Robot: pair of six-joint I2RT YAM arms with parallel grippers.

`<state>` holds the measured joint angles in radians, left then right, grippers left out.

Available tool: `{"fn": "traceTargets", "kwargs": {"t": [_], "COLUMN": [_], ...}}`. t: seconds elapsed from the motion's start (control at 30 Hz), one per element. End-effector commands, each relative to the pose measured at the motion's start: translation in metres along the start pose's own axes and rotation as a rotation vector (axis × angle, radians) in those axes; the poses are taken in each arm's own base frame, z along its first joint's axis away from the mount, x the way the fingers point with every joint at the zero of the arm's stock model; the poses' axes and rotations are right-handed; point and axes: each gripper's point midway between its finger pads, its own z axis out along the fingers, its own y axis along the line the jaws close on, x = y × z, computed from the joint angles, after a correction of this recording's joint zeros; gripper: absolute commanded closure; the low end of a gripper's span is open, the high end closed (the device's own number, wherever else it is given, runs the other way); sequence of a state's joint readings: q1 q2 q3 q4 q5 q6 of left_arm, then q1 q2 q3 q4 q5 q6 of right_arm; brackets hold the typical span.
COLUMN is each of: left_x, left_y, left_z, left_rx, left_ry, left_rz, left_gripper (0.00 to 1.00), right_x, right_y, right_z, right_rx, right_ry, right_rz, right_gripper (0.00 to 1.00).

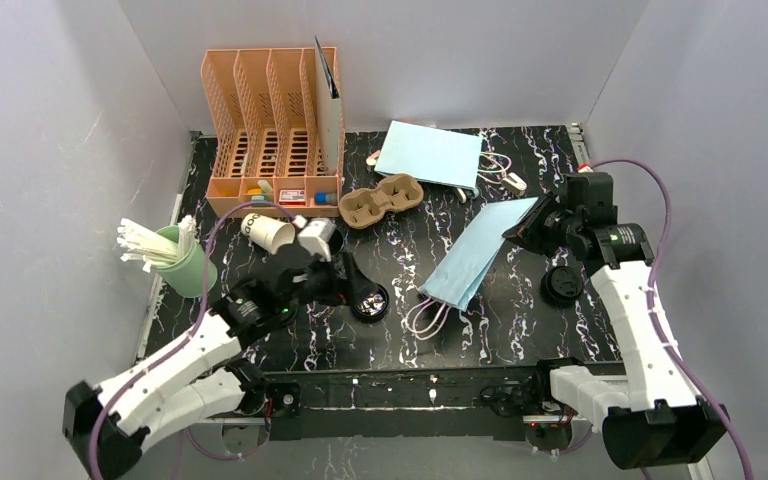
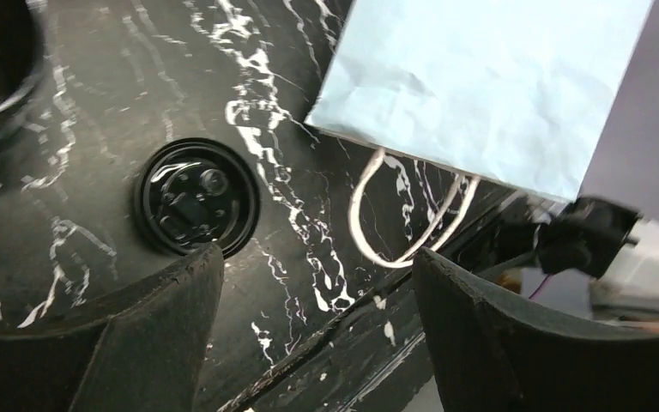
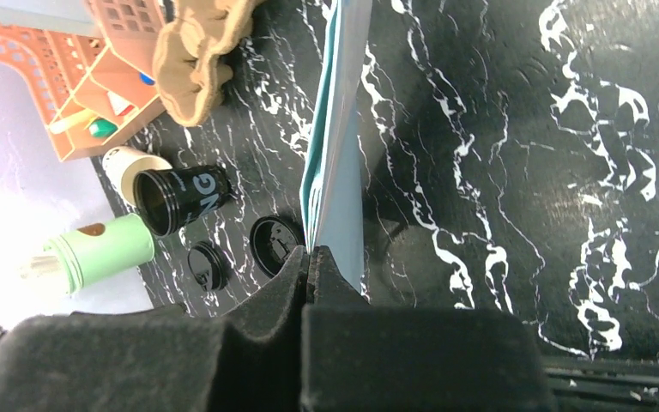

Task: Pack the takeout coffee
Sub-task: Open the takeout bag at the center of the board.

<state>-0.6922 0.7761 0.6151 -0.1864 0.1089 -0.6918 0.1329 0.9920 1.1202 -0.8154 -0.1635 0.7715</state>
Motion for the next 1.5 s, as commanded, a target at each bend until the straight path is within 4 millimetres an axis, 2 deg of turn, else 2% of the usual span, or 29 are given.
{"fn": "traceTargets", "kwargs": {"t": [0.0, 0.07, 0.17, 0.27, 0.43, 0.5, 0.6, 0.73, 0.9, 1.0, 1.13, 1.17, 1.2, 1.27, 1.33, 1.37, 1.47], "left_x": [-0.02, -0.015, -0.001, 0.019, 0.058, 0.066, 0.067, 0.049, 0.048, 0.045, 0.043, 0.042, 0.04, 0.035, 0.029, 0.024, 0.013], "left_y": [-0.046, -0.07, -0.094, -0.112, -0.136, -0.139, -0.139, -0.128, -0.127, -0.121, -0.118, -0.117, -0.115, -0.117, -0.127, -0.135, -0.157], "left_z": [0.009, 0.012, 0.019, 0.027, 0.036, 0.039, 0.042, 0.046, 0.05, 0.053, 0.055, 0.056, 0.055, 0.052, 0.044, 0.039, 0.024], "left_rx": [0.007, 0.036, 0.073, 0.133, 0.219, 0.195, 0.143, 0.017, 0.0, -0.042, -0.069, -0.082, -0.098, -0.118, -0.095, -0.077, -0.004], "left_ry": [-0.087, -0.073, -0.04, 0.025, 0.1, 0.089, 0.057, -0.014, -0.029, -0.046, -0.043, -0.041, -0.043, -0.04, -0.038, -0.046, -0.048], "left_rz": [0.257, 0.38, 0.537, 0.676, 0.85, 0.904, 0.953, 0.948, 0.938, 0.947, 0.979, 0.982, 0.979, 0.96, 0.925, 0.892, 0.773], "left_gripper": [0.22, 0.22, 0.25, 0.34, 0.33, 0.32, 0.32, 0.4, 0.4, 0.57, 0.93, 0.99, 1.0, 1.0, 1.0, 1.0, 1.0], "right_x": [-0.003, -0.005, -0.007, -0.009, -0.01, -0.009, -0.006, -0.003, 0.001, 0.0, -0.003, -0.005, -0.007, -0.01, -0.016, -0.02, -0.03], "right_y": [0.006, 0.012, 0.023, 0.03, 0.034, 0.035, 0.039, 0.041, 0.043, 0.044, 0.043, 0.042, 0.041, 0.039, 0.037, 0.037, 0.05], "right_z": [-0.006, -0.007, -0.011, -0.015, -0.019, -0.02, -0.021, -0.022, -0.023, -0.024, -0.025, -0.024, -0.023, -0.019, -0.013, -0.009, -0.002], "right_rx": [0.04, 0.023, -0.013, -0.03, -0.035, -0.043, -0.058, -0.073, -0.088, -0.098, -0.088, -0.078, -0.07, -0.057, -0.05, -0.053, -0.119], "right_ry": [0.026, 0.033, 0.042, 0.051, 0.052, 0.058, 0.073, 0.093, 0.109, 0.101, 0.079, 0.072, 0.067, 0.052, 0.027, 0.014, -0.009], "right_rz": [0.073, 0.086, 0.086, 0.084, 0.088, 0.094, 0.1, 0.108, 0.116, 0.112, 0.117, 0.122, 0.123, 0.12, 0.105, 0.094, -0.005], "right_gripper": [0.99, 0.99, 0.99, 0.99, 0.99, 0.99, 0.99, 0.99, 0.99, 0.99, 0.99, 0.99, 0.98, 0.87, 0.74, 0.54, 0.08]}}
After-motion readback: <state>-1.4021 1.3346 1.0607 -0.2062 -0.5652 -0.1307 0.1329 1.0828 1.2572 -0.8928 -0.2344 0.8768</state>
